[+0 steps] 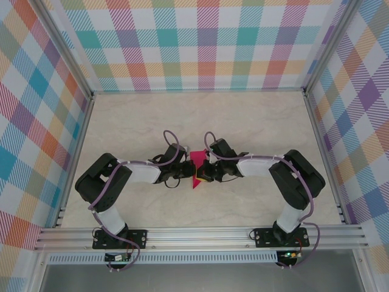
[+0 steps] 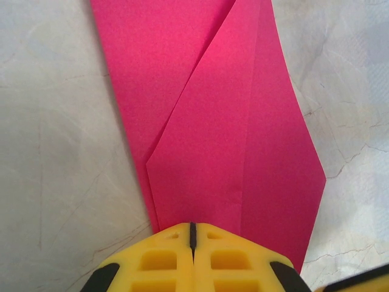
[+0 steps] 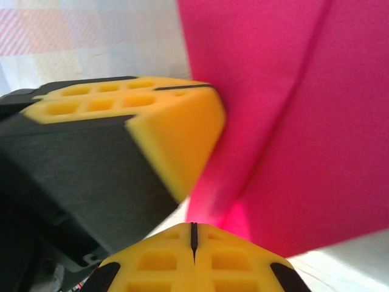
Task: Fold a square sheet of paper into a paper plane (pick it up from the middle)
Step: Fourth fold the wing at the center of the table.
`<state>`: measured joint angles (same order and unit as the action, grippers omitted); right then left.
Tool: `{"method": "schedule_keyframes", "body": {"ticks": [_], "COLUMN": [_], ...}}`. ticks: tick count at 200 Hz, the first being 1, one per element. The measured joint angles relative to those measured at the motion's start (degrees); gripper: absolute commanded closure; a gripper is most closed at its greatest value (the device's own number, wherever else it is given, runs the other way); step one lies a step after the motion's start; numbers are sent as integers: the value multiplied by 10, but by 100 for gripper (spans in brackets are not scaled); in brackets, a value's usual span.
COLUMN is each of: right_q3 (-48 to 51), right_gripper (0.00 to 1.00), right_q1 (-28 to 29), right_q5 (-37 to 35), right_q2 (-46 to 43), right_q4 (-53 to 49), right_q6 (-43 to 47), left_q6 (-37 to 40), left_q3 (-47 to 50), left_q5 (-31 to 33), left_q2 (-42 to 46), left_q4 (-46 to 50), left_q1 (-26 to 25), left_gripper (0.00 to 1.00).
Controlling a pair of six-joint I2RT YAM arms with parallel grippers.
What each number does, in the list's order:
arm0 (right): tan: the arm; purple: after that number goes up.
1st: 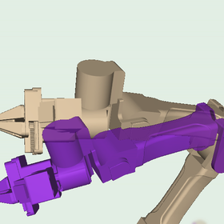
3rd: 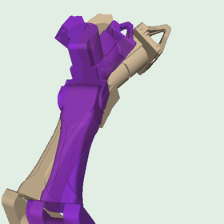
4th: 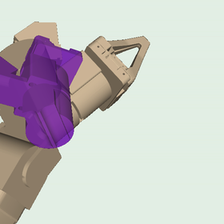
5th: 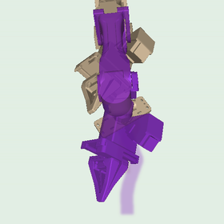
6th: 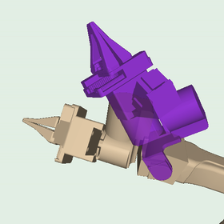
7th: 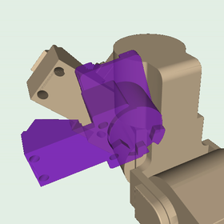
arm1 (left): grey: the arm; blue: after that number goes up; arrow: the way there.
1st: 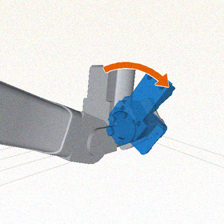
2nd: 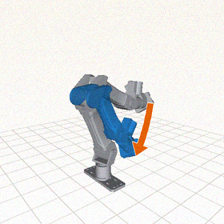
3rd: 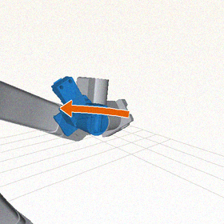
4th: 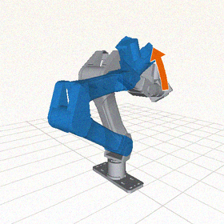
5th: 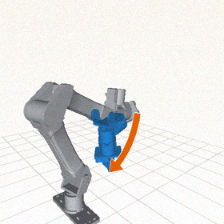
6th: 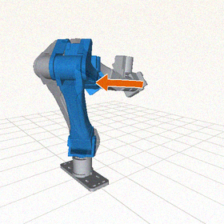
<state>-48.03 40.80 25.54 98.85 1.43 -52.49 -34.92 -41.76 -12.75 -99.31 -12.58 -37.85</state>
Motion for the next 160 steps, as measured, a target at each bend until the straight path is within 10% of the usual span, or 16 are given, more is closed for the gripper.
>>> {"method": "schedule_keyframes", "body": {"ticks": [160], "right_q3": [52], "right_gripper": [99], "right_q1": [35], "right_q5": [-25], "right_q2": [19], "right_q4": [83], "right_q6": [-40], "left_q6": [-13], "left_q3": [7], "left_q5": [0], "left_q2": [3], "left_q4": [-13], "left_q1": [0], "left_gripper": [100]}}
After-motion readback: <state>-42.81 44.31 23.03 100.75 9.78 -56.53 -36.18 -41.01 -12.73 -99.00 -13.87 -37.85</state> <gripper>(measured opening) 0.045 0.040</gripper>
